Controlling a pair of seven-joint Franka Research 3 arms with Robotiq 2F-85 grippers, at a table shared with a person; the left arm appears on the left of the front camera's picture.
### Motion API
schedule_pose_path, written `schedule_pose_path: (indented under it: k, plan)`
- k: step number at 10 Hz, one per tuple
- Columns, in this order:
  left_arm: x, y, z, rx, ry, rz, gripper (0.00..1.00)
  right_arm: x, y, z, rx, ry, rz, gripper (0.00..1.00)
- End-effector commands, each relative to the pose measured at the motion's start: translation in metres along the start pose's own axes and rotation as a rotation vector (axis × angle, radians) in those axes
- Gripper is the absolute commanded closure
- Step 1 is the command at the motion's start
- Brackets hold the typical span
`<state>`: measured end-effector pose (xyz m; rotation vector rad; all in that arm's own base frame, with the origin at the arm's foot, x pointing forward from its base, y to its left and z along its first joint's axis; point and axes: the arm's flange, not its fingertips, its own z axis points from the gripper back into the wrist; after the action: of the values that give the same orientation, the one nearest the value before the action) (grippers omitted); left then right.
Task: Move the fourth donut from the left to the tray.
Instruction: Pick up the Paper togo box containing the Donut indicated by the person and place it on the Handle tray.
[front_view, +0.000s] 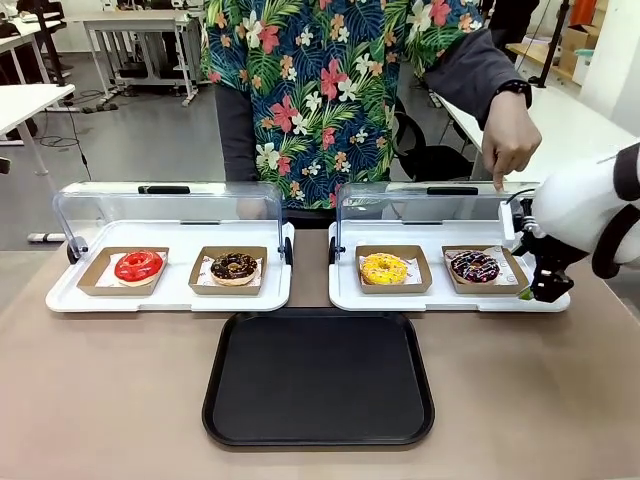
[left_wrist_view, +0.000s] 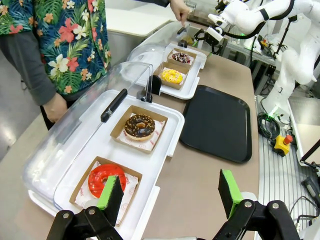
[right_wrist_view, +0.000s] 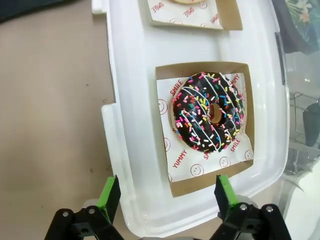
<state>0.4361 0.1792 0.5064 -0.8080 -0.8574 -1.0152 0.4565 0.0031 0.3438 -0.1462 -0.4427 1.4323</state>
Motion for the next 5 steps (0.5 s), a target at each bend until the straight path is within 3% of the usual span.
schedule_pose_path:
  k: [1,5]
  plan:
    - [0.002,-0.001,0.001,0.001,0.012,-0.007,0.0,-0.002,-0.005,-0.015,-0.031,0.026,0.044,0.0]
    - [0.002,-0.001,0.001,0.001,0.012,-0.007,0.0,-0.007,-0.017,-0.035,-0.036,0.053,0.06,0.0]
